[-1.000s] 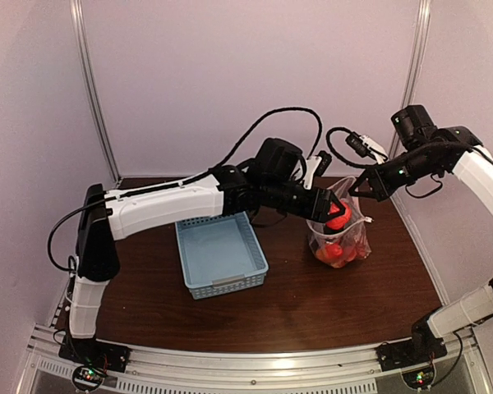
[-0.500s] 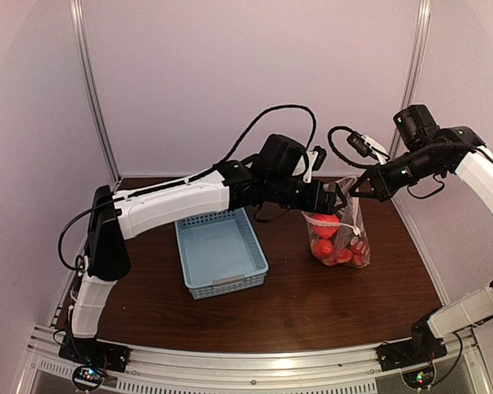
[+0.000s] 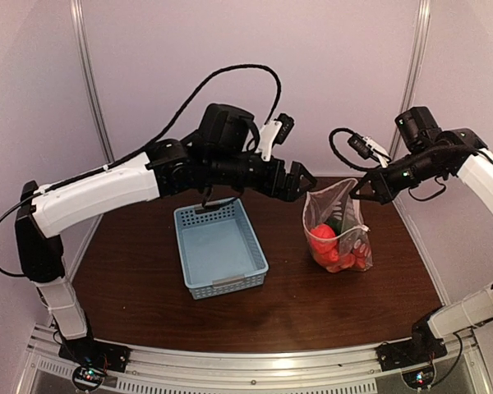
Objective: Place the food in the zip-top bag and seal the zipper
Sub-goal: Place the fake fruit in the zipper food storage bag, then pass from the right arm to the left
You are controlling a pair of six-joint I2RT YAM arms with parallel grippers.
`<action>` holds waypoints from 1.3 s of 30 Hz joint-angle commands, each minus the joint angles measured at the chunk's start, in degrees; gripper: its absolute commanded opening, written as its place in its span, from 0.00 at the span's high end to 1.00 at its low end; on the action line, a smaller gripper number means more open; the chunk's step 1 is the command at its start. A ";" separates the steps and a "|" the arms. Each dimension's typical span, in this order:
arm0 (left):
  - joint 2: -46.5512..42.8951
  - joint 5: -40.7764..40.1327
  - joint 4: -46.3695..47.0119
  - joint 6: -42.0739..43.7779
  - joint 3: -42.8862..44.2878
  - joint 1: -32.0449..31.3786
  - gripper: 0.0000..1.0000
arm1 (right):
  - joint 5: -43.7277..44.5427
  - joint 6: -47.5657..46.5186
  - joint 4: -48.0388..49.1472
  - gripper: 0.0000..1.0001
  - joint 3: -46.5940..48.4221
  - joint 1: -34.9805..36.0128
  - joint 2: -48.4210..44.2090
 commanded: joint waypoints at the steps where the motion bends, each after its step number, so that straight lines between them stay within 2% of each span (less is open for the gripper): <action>1: 0.92 -0.78 -0.80 2.50 -4.67 0.35 0.04 | -2.17 -0.55 1.41 1.00 -1.41 -0.01 -1.97; 4: 2.94 2.93 1.97 -1.84 -6.09 0.37 0.09 | -1.90 -0.87 1.77 1.00 -2.53 -0.03 -1.64; 8: 7.06 2.75 2.78 -7.64 -3.51 0.67 0.14 | -2.44 -0.89 1.97 1.00 -3.67 -0.03 -1.72; 11: 10.18 4.24 4.84 -10.45 -1.30 1.32 0.24 | -2.38 -1.13 1.81 1.00 -3.89 -0.03 -1.96; 13: 12.25 5.53 5.74 -11.92 0.42 2.07 0.37 | -2.28 -1.32 1.44 1.00 -3.73 -0.03 -1.99; 15: 14.04 8.65 7.30 -12.90 1.85 2.58 0.60 | -2.08 -2.00 0.27 1.00 -2.52 -0.03 -1.65; 17: 14.41 11.45 8.47 -14.41 2.87 2.74 0.91 | -1.38 -3.61 -2.70 1.00 0.26 -0.03 -0.37; 18: 14.15 13.05 9.10 -15.28 3.08 2.65 1.00 | -0.81 -4.96 -5.16 1.00 2.72 -0.03 0.66; 21: 9.82 15.48 9.24 -20.16 1.32 1.54 1.00 | -0.33 -9.28 -10.13 1.00 9.22 -1.63 1.50; 24: 1.77 10.71 11.05 -23.24 -5.05 -1.86 1.00 | 2.02 -11.52 -10.78 1.00 11.04 -1.97 0.20; 26: -1.85 8.35 15.31 -28.08 -10.99 -2.37 1.00 | 1.46 -12.57 -11.16 0.93 11.62 -1.97 -0.21; 29: -3.03 9.45 22.39 -36.04 -18.49 -1.04 1.00 | 1.49 -11.77 -8.86 0.81 10.63 -2.09 -0.47; 32: -1.92 12.28 35.99 -45.85 -24.97 -0.53 1.00 | 0.07 -11.73 -8.79 0.71 8.59 -2.97 -0.71; 35: 0.10 12.90 42.38 -50.67 -25.36 -0.51 1.00 | -1.48 -13.78 -9.37 0.66 4.65 -4.81 -3.71; 38: 0.52 11.36 43.91 -51.73 -24.37 -0.53 1.00 | -3.23 -18.05 -10.16 0.61 0.57 -6.76 -9.09; 39: 0.56 10.64 43.37 -51.31 -23.69 -0.53 1.00 | -3.29 -19.18 -9.87 0.56 -1.01 -6.80 -11.42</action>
